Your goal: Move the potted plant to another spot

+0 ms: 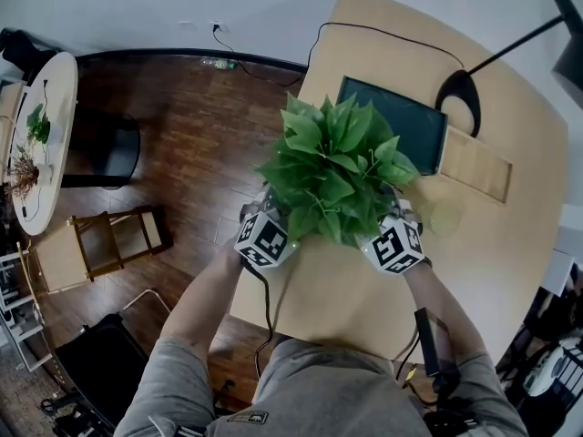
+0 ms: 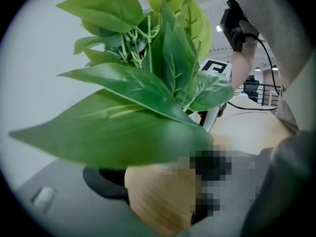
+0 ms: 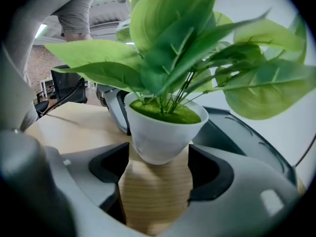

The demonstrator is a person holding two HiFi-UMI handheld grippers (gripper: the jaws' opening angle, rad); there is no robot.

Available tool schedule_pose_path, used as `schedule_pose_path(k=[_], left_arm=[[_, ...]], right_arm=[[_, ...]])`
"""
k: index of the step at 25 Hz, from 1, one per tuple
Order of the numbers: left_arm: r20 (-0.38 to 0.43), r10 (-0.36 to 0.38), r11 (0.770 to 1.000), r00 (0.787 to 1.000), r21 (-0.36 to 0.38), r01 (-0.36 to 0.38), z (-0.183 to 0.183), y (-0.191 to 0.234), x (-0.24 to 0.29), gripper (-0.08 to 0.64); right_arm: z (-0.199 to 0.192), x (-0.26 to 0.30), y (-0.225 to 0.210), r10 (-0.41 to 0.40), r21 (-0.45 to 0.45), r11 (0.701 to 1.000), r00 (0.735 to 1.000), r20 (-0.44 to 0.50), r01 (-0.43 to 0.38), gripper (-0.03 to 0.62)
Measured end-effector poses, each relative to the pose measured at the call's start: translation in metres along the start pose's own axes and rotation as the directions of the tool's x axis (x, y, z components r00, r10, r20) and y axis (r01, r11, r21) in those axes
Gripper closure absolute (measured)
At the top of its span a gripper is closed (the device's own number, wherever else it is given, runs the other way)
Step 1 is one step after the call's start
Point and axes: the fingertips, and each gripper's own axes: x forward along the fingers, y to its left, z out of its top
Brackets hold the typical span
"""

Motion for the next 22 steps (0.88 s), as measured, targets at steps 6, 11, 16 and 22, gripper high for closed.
schedule_pose_path(k=[6, 11, 16, 22], left_arm=[[-0.001, -0.045, 0.996, 0.999, 0.076, 0.045, 0.007, -0.006, 0.012, 0.179], [0.009, -0.035, 0.997, 0.999, 0.063, 0.034, 0.005, -0.006, 0.013, 0.179], [0.018, -0.039, 0.997, 0.999, 0.061, 0.038, 0.014, -0.009, 0.008, 0.179], [0.021, -0.039, 0.997, 0.999, 0.065, 0.038, 0.026, -0.011, -0.006, 0.179]], right_arm=[[0.000, 0.001, -0.006, -0.021, -0.016, 1.000, 1.000, -0.019, 0.020, 0.229], [-0.002, 0.002, -0.005, -0.031, -0.014, 0.999, 0.999, -0.023, 0.031, 0.233], [0.002, -0.001, -0.004, -0.039, -0.002, 0.999, 0.999, -0.025, 0.039, 0.233], [0.017, -0.011, 0.002, -0.048, 0.006, 0.999, 0.999, -0.014, 0.048, 0.233]])
